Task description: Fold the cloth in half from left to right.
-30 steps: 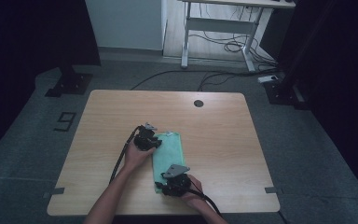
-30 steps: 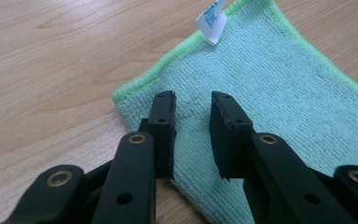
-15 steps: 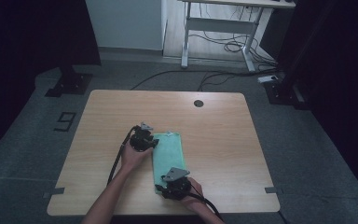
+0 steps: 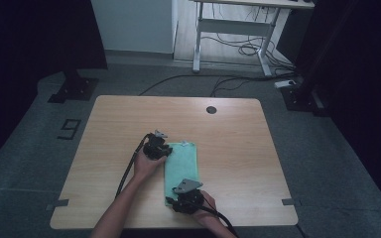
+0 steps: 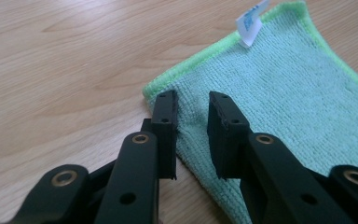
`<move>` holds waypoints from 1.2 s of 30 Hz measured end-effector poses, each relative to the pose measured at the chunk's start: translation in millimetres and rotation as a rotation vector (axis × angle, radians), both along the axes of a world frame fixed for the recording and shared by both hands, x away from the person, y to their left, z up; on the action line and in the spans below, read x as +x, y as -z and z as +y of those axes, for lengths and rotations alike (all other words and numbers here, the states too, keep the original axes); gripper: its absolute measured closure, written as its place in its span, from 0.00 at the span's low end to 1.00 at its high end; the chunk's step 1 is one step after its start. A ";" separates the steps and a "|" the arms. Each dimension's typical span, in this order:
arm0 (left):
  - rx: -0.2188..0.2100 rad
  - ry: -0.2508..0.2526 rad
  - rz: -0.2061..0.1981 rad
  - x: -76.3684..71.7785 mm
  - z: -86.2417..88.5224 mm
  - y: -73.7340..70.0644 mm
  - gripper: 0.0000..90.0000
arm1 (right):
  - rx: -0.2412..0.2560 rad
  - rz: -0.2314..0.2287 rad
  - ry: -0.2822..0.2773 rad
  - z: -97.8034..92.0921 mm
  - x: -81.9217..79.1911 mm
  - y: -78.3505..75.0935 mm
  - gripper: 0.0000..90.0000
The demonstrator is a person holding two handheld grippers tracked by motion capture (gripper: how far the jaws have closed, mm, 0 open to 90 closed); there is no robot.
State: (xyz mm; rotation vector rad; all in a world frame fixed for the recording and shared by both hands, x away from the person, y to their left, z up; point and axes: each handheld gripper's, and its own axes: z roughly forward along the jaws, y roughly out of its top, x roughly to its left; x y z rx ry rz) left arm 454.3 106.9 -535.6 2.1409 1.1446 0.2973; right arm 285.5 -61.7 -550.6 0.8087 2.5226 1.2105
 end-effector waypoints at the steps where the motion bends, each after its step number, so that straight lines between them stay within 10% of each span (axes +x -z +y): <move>1: 0.001 0.005 -0.002 0.6 -1.6 0.1 0.82 | 0.003 0.003 0.006 0.0 -0.9 0.0 0.63; 19: -0.021 0.017 -0.031 -1.2 2.3 -11.4 0.77 | 0.053 0.015 0.061 -6.2 -3.2 -6.5 0.56; 36: -0.077 -0.010 -0.030 -19.2 35.5 -26.2 0.62 | 0.117 -0.022 0.174 -51.2 71.5 -26.1 0.53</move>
